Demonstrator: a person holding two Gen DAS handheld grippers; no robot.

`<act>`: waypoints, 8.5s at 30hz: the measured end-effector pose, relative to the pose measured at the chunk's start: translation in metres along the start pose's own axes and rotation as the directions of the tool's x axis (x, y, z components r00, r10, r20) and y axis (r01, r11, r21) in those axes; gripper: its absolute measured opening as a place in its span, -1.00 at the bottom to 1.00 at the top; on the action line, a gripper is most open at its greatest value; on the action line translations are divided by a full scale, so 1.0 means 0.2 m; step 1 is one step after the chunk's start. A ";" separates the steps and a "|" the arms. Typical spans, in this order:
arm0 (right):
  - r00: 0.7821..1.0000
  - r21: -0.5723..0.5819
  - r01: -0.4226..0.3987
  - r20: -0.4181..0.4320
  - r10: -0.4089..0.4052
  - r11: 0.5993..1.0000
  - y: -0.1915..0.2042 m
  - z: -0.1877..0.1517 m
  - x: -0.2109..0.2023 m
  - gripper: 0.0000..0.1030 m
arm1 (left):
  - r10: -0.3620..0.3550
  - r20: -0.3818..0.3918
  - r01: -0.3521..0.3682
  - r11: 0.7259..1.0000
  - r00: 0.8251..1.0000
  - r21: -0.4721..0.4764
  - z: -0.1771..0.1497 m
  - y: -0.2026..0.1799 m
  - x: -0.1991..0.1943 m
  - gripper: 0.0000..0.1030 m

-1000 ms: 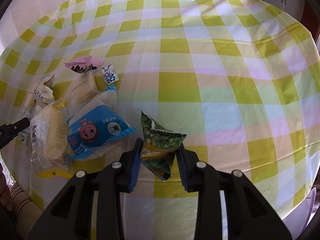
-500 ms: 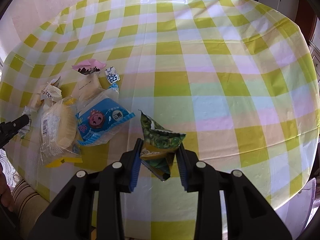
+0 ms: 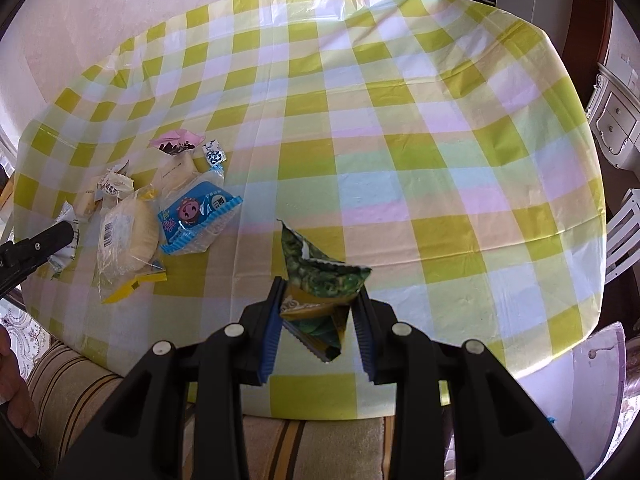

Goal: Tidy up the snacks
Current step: 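Lift and carry both held bags with both tools over the white box, then open left tool to drop the white-green bag while right tool releases the pea bag, then move both open tools back over the remaining snacks on the table, then grasp the round biscuit packet with left tool while right tool reaches the blue cartoon bag, then grasp the blue cartoon bread bag with right tool while left tool lifts the biscuit packet, then carry the biscuit packet with left tool while right tool carries the blue bag to the box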

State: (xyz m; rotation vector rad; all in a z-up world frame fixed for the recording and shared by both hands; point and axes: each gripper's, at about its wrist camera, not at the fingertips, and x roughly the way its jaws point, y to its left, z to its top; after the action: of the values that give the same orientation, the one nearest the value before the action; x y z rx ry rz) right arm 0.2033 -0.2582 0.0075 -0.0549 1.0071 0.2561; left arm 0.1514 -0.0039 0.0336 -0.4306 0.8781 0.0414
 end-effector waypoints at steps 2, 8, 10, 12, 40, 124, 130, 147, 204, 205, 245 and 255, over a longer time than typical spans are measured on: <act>1.000 0.011 0.006 0.004 -0.006 1.000 -0.04 -0.02 -0.03 -0.36 | -0.027 -0.010 0.027 0.999 1.000 0.026 -0.02 -0.08 0.00 -0.32; 0.999 0.052 0.030 0.018 -0.031 0.998 -0.16 -0.09 -0.12 -0.36 | -0.096 -0.051 0.102 0.988 0.994 0.115 -0.08 -0.32 0.02 -0.32; 0.999 0.068 0.040 0.019 -0.041 0.997 -0.22 -0.11 -0.14 -0.36 | -0.115 -0.072 0.124 0.982 0.991 0.141 -0.11 -0.40 0.04 -0.32; 0.998 0.083 0.052 0.017 -0.054 0.995 -0.27 -0.13 -0.16 -0.36 | -0.132 -0.092 0.146 0.975 0.987 0.165 -0.14 -0.47 0.06 -0.32; 0.970 0.354 0.243 -0.064 -0.236 0.903 -1.12 -0.50 -0.22 -0.36 | -0.235 -0.480 0.444 0.810 0.845 0.383 -0.60 -1.41 0.44 -0.32; 0.998 -0.139 -0.038 0.041 0.044 0.990 0.36 0.26 0.14 0.58 | 0.224 0.104 -0.223 0.975 0.969 -0.020 0.34 0.62 0.15 0.31; 0.999 -0.227 -0.042 0.007 0.045 0.973 0.51 0.29 0.24 0.58 | 0.243 0.040 -0.242 0.970 0.969 -0.026 0.35 0.78 0.23 0.31; 0.996 -0.313 -0.030 -0.084 0.004 0.949 0.60 0.31 0.47 0.58 | 0.272 0.012 -0.270 0.949 0.962 0.166 0.40 0.71 0.43 0.01; 0.981 -0.213 -0.032 -0.193 -0.010 0.977 0.16 -0.11 0.13 0.34 | 0.182 0.070 -0.193 0.957 0.981 0.215 0.02 0.20 0.00 -0.33; 0.982 -0.220 -0.027 -0.187 -0.015 0.975 0.16 -0.11 0.12 0.48 | 0.177 0.070 -0.189 0.957 0.982 0.220 0.01 0.19 -0.01 -0.33; 0.993 0.117 0.099 -0.082 -0.090 0.988 -0.65 -0.31 -0.19 0.02 | -0.130 -0.179 0.213 0.765 0.975 0.607 -0.34 -0.93 0.18 -0.33; 0.986 0.237 0.158 -0.087 -0.141 0.959 -0.98 -0.46 -0.24 0.02 | -0.170 -0.318 0.351 0.634 0.933 0.689 -0.54 -1.30 0.29 -0.33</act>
State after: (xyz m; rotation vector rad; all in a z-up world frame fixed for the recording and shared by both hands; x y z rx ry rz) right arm 0.1494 -0.4727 -0.0148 0.0833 1.0911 -0.0086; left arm 0.1637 -0.2919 0.0199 0.2251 0.9659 -0.6432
